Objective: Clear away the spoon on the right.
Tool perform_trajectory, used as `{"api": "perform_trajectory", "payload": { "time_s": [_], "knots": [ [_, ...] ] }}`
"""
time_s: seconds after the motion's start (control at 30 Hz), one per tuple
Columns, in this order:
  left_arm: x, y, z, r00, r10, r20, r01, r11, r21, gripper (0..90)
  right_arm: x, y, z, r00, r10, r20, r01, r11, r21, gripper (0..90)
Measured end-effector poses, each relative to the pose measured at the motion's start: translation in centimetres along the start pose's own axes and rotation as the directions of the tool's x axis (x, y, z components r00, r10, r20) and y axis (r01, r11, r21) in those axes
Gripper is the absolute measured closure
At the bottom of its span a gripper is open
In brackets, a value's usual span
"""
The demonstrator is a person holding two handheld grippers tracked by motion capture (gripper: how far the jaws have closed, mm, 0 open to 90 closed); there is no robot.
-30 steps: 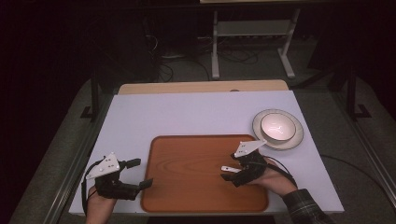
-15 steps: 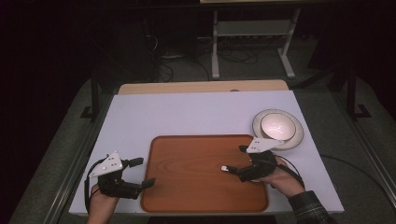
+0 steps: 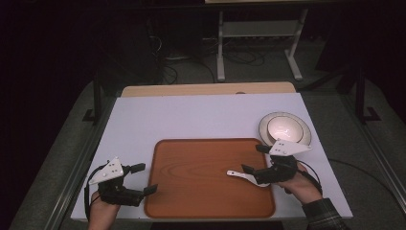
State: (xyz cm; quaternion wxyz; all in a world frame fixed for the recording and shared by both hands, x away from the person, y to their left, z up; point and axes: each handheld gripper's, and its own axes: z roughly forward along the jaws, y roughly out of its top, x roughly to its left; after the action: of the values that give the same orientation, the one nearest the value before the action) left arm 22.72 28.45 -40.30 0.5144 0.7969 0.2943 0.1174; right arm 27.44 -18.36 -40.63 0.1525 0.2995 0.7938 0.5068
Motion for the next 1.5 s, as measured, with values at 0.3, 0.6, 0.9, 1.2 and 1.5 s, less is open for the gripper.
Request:
{"api": "perform_trajectory", "payload": {
  "time_s": [0.3, 0.6, 0.9, 1.2, 1.5],
  "knots": [
    [0.0, 0.1, 0.1, 1.0000, 0.000, 0.002, 0.000, 1.0000, -0.002, 13.3, -0.1, -0.6, -1.5, 0.9993, 0.024, 0.030, -0.023, 1.000, -0.021, 12.8],
    [0.0, 0.0, 0.0, 1.0000, -0.003, 0.000, 0.003, 1.0000, -0.001, 13.3, -0.4, -1.6, -3.2, 0.9976, 0.046, 0.052, -0.044, 0.998, -0.033, 12.8],
    [0.0, -0.1, -0.1, 1.0000, -0.008, -0.001, 0.008, 1.0000, -0.002, 13.2, -0.4, -2.8, -5.0, 0.9940, 0.073, 0.082, -0.069, 0.996, -0.049, 12.8],
    [-0.1, -0.2, -0.2, 0.9999, -0.011, -0.005, 0.011, 0.9999, -0.002, 13.3, -0.6, -4.2, -6.9, 0.9883, 0.093, 0.121, -0.087, 0.995, -0.051, 12.8],
    [-0.1, -0.2, -0.2, 0.9999, -0.011, 0.001, 0.011, 0.9999, 0.003, 13.3, -0.7, -5.4, -7.8, 0.9840, 0.105, 0.144, -0.102, 0.994, -0.030, 12.8]
  ]
}}
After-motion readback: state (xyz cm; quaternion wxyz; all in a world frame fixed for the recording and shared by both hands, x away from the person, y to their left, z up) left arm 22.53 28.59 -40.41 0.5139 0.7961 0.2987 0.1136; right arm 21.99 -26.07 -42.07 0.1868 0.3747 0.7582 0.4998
